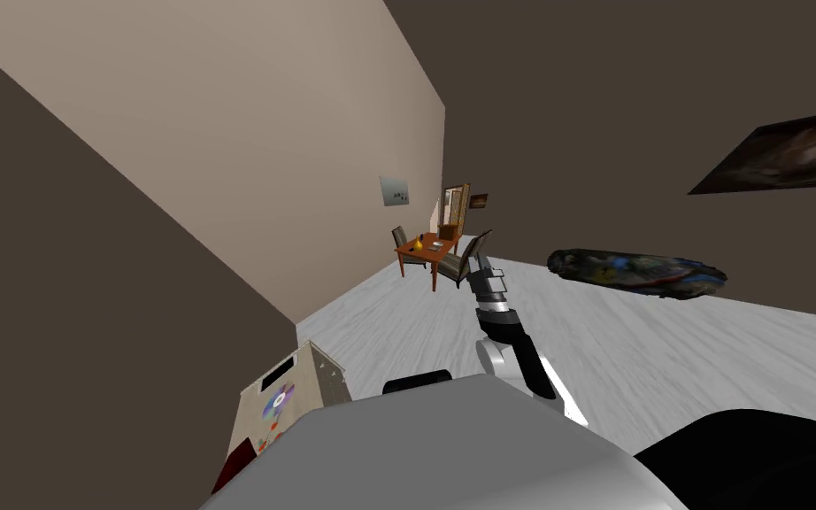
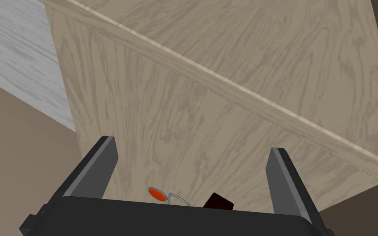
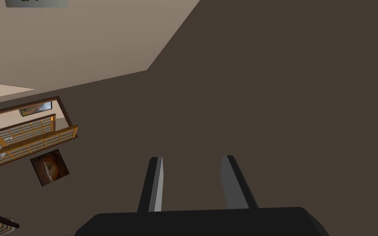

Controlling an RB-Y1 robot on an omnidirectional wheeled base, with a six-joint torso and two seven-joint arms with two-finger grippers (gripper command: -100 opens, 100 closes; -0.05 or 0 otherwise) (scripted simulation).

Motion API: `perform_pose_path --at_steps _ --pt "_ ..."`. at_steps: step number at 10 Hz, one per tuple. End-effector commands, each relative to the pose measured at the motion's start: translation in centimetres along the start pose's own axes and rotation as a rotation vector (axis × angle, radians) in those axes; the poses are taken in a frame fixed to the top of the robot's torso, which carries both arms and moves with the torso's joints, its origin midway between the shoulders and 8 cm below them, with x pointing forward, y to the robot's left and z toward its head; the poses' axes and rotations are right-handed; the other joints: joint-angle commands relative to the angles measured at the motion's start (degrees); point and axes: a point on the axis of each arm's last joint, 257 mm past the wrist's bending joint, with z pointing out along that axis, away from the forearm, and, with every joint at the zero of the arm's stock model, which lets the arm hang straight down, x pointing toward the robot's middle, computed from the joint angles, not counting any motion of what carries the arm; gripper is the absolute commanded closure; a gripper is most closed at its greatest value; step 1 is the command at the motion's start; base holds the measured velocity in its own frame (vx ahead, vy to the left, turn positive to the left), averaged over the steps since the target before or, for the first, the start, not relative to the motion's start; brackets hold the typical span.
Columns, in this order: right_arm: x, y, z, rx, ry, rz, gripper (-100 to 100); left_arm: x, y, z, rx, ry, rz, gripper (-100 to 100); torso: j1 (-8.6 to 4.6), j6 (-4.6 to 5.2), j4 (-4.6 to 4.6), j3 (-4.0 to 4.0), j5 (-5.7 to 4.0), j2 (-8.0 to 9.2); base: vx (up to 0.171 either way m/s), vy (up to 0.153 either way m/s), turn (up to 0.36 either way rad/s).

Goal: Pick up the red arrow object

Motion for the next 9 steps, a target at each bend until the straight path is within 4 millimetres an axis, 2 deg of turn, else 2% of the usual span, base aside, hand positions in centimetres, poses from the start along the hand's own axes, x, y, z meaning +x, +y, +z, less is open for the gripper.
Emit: perform_pose_path --at_steps 1,3,5,6,9 --pt "0.0 0.0 0.0 0.000 0.000 0.000 0 -1.4 4.3 -2.0 -0.105 -0.002 0.044 -100 0.00 0.00 0.00 0.00 0.00 0.00 0.128 0.102 -0.381" --pt "0.0 0.0 0.0 0.000 0.000 0.000 0 -1.3 4.3 -2.0 -0.106 0.000 0.044 -100 -0.08 -0.08 0.00 0.02 0.01 0.05 0.073 0.046 -0.042" --pt "0.0 0.0 0.0 0.000 0.000 0.000 0 -3.3 8.4 -4.2 -0.210 -0.008 0.091 -100 -0.34 -0.01 0.05 0.13 -0.05 0.22 0.066 0.020 -0.252" --pt "0.0 0.0 0.0 0.000 0.000 0.000 0 -3.3 8.4 -4.2 -0.210 -0.008 0.091 -100 -0.26 -0.03 0.04 0.09 -0.04 0.15 0.063 0.036 -0.104" --pt "0.0 0.0 0.0 0.000 0.000 0.000 0 -6.3 12.6 -7.2 -0.325 -0.026 0.148 -100 -0.26 -0.04 0.04 0.08 -0.03 0.14 0.086 0.039 -0.221"
